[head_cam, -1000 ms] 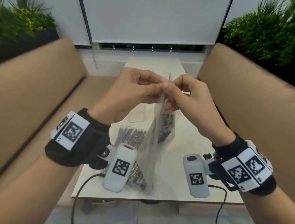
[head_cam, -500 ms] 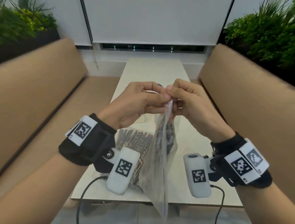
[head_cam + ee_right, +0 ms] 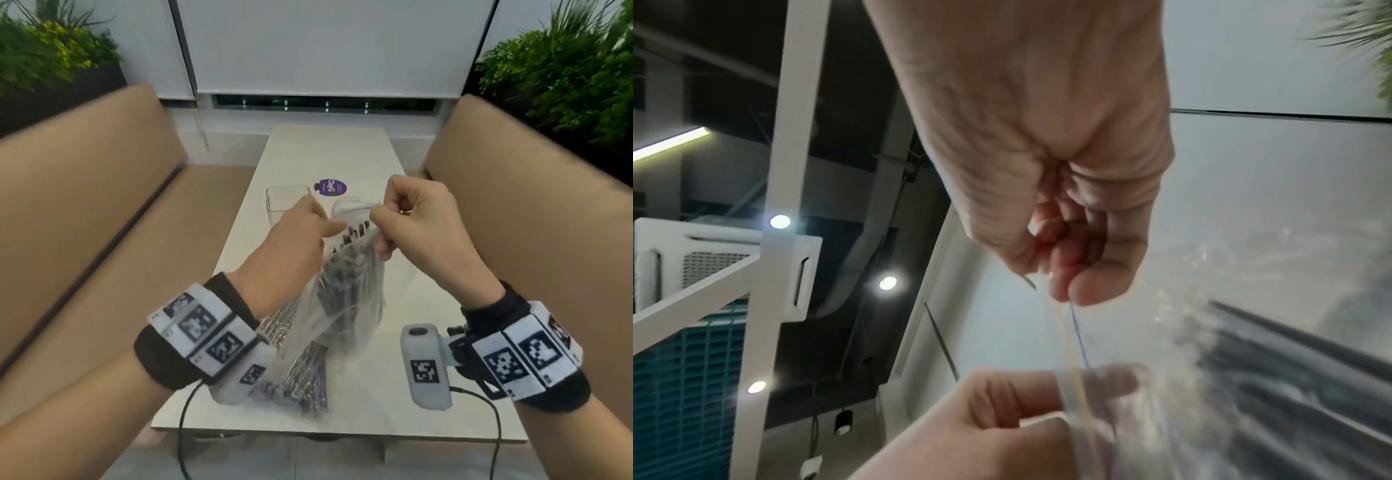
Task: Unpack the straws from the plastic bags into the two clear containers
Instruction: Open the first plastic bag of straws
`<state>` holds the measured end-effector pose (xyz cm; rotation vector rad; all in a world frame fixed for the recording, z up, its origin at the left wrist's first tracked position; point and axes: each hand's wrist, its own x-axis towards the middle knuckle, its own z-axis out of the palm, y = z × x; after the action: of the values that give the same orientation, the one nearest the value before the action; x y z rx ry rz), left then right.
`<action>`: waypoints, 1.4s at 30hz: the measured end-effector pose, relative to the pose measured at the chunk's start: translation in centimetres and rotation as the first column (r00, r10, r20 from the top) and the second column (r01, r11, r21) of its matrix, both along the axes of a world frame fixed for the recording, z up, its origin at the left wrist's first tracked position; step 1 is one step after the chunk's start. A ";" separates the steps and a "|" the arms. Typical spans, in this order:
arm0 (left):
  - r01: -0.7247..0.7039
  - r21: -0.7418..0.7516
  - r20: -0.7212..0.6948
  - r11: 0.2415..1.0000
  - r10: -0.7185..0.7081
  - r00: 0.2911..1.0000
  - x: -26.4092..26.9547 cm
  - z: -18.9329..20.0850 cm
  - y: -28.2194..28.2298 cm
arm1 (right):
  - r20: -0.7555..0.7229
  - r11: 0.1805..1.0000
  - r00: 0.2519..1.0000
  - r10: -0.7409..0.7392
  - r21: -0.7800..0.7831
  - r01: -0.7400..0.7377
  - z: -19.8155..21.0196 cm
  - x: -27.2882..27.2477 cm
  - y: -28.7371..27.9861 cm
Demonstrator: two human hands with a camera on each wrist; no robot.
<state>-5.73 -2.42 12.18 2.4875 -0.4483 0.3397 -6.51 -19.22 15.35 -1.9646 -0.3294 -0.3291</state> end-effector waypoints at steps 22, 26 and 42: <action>0.188 -0.178 -0.156 0.966 -0.216 0.964 -0.4 -1.5 2.4 | -0.130 0.888 0.984 -0.120 -0.458 0.047 -3.8 -0.4 -4.1; 0.127 -0.015 0.090 0.992 -0.125 0.988 -0.8 -0.9 3.3 | 0.010 0.866 0.962 -0.273 -0.432 0.251 -3.9 -0.9 -6.9; 0.253 0.219 -0.171 0.942 -0.218 0.961 -1.8 -2.8 2.8 | -0.138 0.909 0.964 -0.226 0.325 0.259 -5.3 -2.9 -5.9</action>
<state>-7.55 0.37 9.39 2.6279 -0.7581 0.0074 -9.43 -25.16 10.06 -1.6707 0.0390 -0.4193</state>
